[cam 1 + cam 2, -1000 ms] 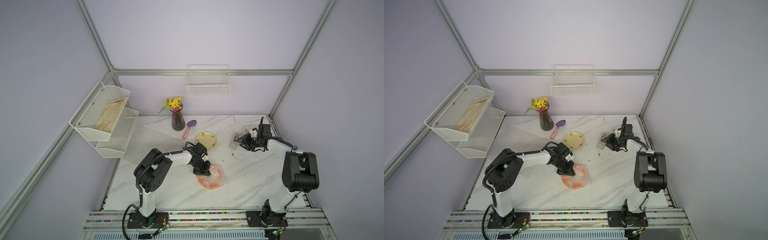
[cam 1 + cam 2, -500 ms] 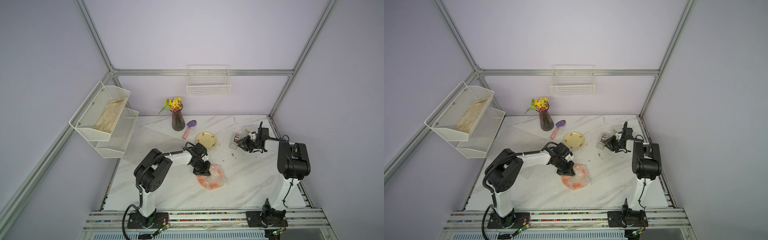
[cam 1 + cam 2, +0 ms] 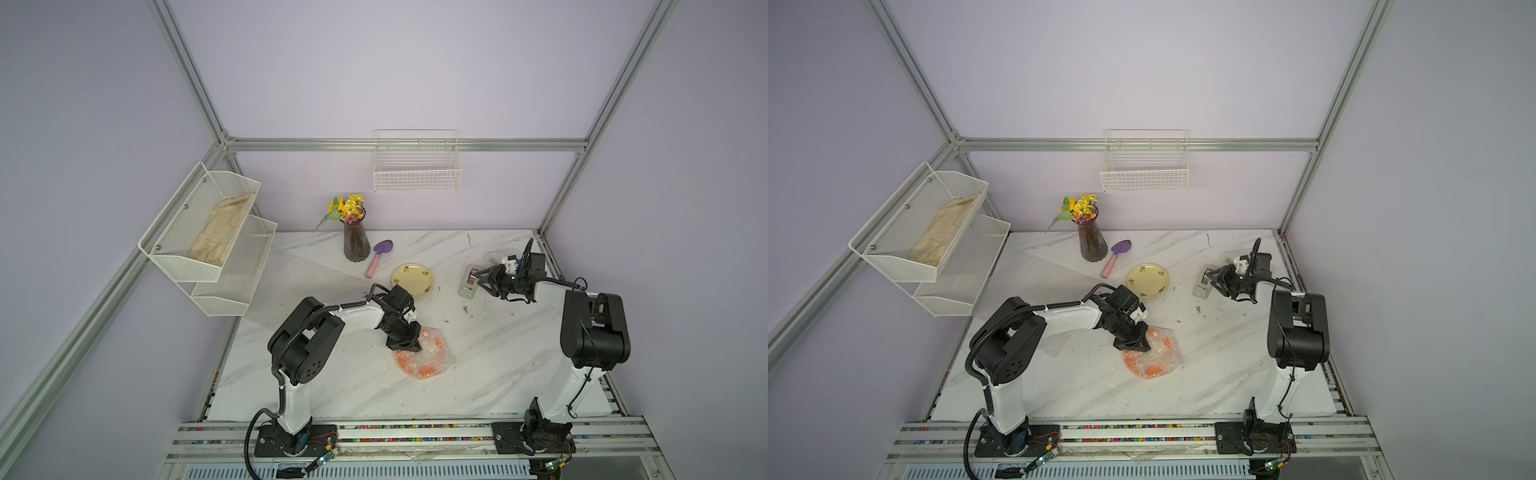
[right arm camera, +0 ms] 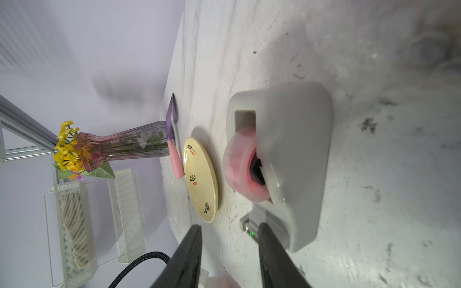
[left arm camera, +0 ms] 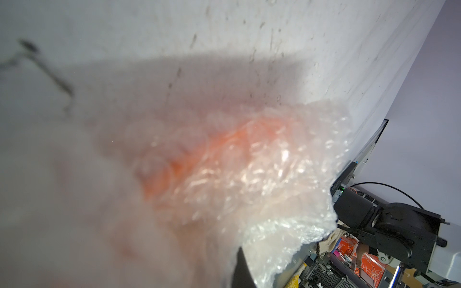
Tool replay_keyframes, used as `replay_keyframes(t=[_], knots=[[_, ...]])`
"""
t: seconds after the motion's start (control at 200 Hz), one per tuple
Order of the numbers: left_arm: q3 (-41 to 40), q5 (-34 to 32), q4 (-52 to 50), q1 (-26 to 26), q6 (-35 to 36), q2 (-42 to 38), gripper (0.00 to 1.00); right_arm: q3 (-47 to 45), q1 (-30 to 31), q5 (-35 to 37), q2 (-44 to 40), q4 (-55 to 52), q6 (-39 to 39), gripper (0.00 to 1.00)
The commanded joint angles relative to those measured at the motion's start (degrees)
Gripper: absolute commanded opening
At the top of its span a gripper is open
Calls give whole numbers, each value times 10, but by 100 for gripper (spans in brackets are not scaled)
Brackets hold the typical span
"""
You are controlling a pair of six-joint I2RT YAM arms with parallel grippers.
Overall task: Wrap dinner plates in bubble wrap
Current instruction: Pull the tape from the tape cutter.
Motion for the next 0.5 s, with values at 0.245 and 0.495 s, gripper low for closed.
replay_keyframes(t=[0.245,0.495], knots=[[-31,-55,-26,0,5,32,5,-24,-2,-34,63,62,34,38],[-33,-53,-26,0,4,35,5,-52,0,-43,84,129,75,33]])
